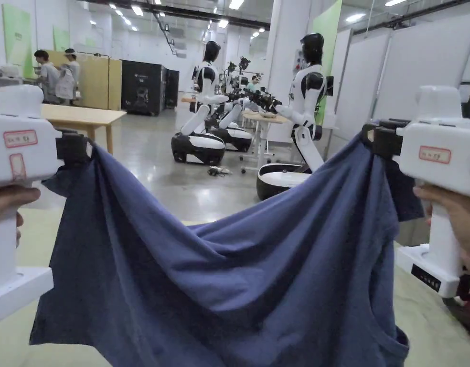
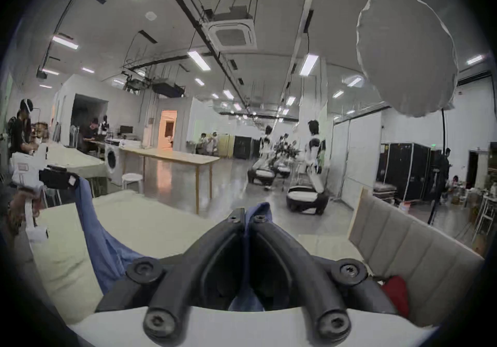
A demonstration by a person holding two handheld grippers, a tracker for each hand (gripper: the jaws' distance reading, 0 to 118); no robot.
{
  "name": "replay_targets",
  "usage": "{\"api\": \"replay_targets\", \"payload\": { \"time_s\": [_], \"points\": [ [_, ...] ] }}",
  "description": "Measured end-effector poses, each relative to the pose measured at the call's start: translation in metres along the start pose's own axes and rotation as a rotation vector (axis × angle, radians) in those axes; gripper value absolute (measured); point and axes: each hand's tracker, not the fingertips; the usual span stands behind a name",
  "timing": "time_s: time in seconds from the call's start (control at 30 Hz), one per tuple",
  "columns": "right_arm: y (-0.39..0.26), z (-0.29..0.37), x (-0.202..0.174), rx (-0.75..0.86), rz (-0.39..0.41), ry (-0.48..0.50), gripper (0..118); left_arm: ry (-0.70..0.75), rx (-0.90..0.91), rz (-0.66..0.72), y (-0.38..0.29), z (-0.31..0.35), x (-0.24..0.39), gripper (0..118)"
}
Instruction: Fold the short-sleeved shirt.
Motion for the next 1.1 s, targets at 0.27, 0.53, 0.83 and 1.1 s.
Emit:
{"api": "replay_targets", "payload": {
  "time_s": [0.27, 0.53, 0.83, 1.1],
  "points": [
    [0.095, -0.061, 0.022, 0.117, -0.042, -0.091, 2, -0.015, 0.104, -0.067, 0.105, -0.063, 0.008, 1],
    [0.164, -0.128, 0.041, 0.166, -0.062, -0.175, 2, 0.089, 0.122, -0.037, 0.162, -0.115, 0.001, 1],
    [0.171, -0.159, 0.057, 0.17, -0.077, -0.201, 2, 0.081, 0.14, -0.054, 0.165, -0.142, 0.012, 1],
    [0.089, -0.16, 0.066, 0.115, -0.153, -0.158, 2, 0.051, 0.059, -0.052, 0.083, -0.157, 0.002, 1]
  ]
}}
